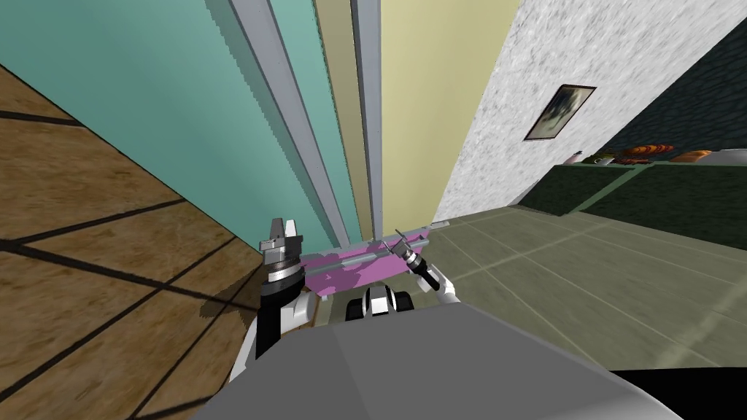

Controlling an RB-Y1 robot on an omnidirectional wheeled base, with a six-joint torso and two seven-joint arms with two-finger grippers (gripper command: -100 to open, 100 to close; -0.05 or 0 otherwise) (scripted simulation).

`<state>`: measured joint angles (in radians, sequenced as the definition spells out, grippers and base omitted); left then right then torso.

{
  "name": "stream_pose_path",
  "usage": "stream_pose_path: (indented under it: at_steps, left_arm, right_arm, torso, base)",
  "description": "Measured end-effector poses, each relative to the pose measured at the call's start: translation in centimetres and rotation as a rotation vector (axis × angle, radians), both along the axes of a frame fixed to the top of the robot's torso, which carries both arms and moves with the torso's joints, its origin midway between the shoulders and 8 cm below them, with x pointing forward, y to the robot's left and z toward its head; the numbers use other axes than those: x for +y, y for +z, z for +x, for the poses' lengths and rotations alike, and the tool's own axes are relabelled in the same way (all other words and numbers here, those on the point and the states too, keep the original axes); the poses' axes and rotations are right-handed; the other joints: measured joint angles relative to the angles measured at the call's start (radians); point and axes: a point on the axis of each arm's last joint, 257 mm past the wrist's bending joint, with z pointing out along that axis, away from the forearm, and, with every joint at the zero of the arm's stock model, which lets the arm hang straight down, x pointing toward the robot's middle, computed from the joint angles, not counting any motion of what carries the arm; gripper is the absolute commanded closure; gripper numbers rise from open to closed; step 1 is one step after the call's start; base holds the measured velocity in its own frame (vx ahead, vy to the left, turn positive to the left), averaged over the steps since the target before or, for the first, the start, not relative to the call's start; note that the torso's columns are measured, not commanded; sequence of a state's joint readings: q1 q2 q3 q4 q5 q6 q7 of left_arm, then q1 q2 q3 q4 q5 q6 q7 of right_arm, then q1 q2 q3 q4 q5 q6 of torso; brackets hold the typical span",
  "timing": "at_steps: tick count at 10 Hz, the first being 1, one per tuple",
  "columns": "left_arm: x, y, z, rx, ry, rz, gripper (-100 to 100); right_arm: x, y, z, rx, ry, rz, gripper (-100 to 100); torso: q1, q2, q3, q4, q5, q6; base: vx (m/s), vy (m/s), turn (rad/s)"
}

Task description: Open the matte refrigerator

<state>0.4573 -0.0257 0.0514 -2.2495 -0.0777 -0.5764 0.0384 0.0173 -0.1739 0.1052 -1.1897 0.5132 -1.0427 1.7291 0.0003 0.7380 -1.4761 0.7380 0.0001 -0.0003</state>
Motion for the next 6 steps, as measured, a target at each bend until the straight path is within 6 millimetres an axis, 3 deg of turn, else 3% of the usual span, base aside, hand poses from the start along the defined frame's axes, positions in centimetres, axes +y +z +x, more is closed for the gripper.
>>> stream_pose_path:
  at_steps: [6]
  left_arm:
    - [0.0,0.0,0.0,0.0,0.0,0.0,0]
  right_arm:
    - [2.2,-2.3,-0.6,-0.047,-0.029,-0.091,-100]
  torso:
    - [0.0,0.0,0.0,0.0,0.0,0.0]
  base:
    - [0.041,0.038,-0.124]
